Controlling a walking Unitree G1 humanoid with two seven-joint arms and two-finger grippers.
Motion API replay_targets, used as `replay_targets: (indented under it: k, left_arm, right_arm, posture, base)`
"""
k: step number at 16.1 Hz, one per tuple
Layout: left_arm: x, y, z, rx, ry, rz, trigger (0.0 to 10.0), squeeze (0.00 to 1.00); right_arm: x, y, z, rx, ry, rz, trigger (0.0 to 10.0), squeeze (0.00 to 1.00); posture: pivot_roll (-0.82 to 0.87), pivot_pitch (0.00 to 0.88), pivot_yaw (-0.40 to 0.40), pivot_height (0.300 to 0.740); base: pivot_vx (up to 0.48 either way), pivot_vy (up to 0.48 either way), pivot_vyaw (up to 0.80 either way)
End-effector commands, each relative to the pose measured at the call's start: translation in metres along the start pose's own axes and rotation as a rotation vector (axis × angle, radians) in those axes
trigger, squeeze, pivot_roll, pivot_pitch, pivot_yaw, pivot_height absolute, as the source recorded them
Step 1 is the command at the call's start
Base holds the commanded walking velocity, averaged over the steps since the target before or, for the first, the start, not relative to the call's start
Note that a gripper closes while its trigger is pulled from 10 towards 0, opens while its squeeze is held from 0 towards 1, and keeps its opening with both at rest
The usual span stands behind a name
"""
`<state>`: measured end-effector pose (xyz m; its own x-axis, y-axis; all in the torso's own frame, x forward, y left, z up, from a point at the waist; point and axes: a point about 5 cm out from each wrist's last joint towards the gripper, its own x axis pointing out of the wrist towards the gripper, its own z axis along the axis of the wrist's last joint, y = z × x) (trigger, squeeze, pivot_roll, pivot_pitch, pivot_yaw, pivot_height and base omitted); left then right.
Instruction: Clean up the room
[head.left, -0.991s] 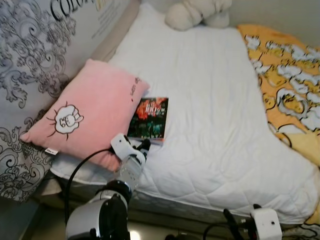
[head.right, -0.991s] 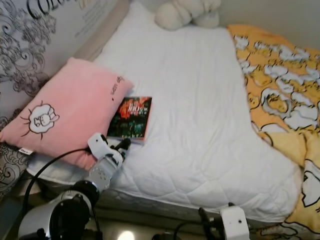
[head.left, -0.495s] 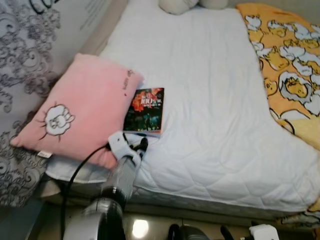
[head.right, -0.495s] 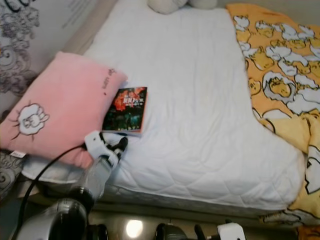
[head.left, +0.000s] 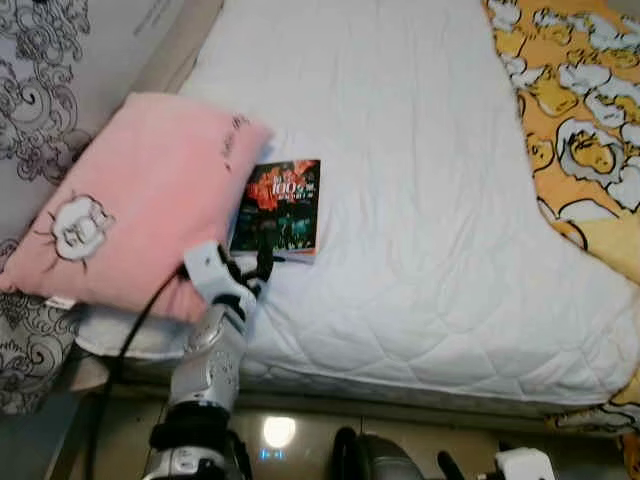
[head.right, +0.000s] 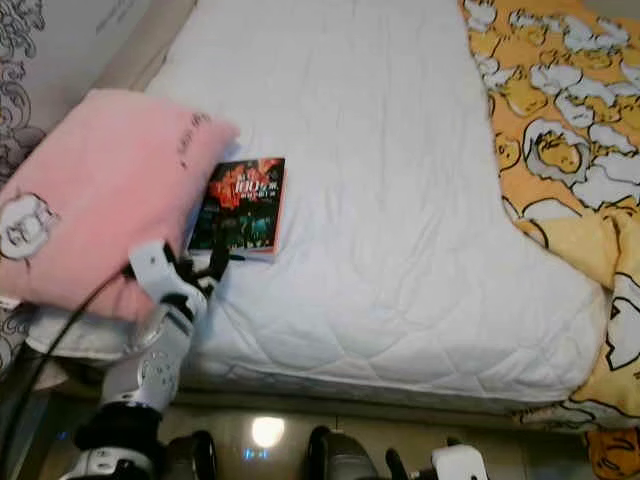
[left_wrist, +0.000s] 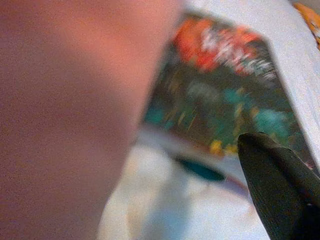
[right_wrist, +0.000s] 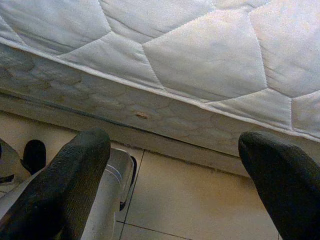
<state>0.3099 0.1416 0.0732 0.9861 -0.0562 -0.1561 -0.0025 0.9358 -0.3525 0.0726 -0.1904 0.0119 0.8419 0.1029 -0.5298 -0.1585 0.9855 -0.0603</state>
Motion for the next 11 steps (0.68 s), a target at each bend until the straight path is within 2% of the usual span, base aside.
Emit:
replay_targets:
  k: [1, 2, 4, 6, 7, 9, 11]
  left_arm:
    - [-0.002, -0.01, 0.004, 0.138, -0.027, -0.036, 10.0, 0.0]
    - [-0.004, -0.019, 0.005, 0.308, -0.051, -0.089, 10.0, 0.0]
    - [-0.006, -0.028, -0.003, 0.518, -0.052, -0.16, 10.0, 0.0]
    - [-0.003, -0.03, -0.013, 0.605, -0.023, -0.191, 10.0, 0.0]
    - [0.001, -0.026, -0.025, 0.599, 0.057, -0.17, 10.0, 0.0]
    - [0.005, -0.026, -0.03, 0.598, 0.088, -0.159, 10.0, 0.0]
    - [0.014, -0.031, -0.026, 0.793, 0.014, -0.189, 10.0, 0.0]
  right_arm:
    - [-0.005, -0.004, -0.003, -0.008, 0.026, -0.009, 10.0, 0.0]
    - [-0.005, -0.004, -0.004, -0.008, 0.027, -0.01, 10.0, 0.0]
    - [-0.002, -0.002, -0.005, -0.009, 0.028, -0.007, 10.0, 0.0]
    - [0.001, -0.001, -0.004, -0.009, 0.026, -0.003, 10.0, 0.0]
    - [0.002, -0.001, -0.004, -0.012, 0.026, 0.0, 10.0, 0.0]
    - [0.003, -0.001, -0.005, -0.014, 0.028, 0.002, 10.0, 0.0]
    - [0.005, -0.001, -0.005, -0.018, 0.025, 0.002, 10.0, 0.0]
  posture:
    - [-0.13, 0.201, -0.091, 0.732]
    - [-0.13, 0.2, -0.088, 0.732]
    - [-0.12, 0.196, -0.081, 0.732]
    - [-0.12, 0.192, -0.076, 0.732]
    - [-0.12, 0.188, -0.074, 0.732]
    - [-0.12, 0.186, -0.073, 0.732]
    - [-0.13, 0.173, -0.072, 0.732]
  base:
    - [0.0, 0.0, 0.0]
    - [0.0, 0.0, 0.0]
    - [0.0, 0.0, 0.0]
    - [0.0, 0.0, 0.0]
    - [0.0, 0.0, 0.0]
    - [0.0, 0.0, 0.0]
    - [0.0, 0.0, 0.0]
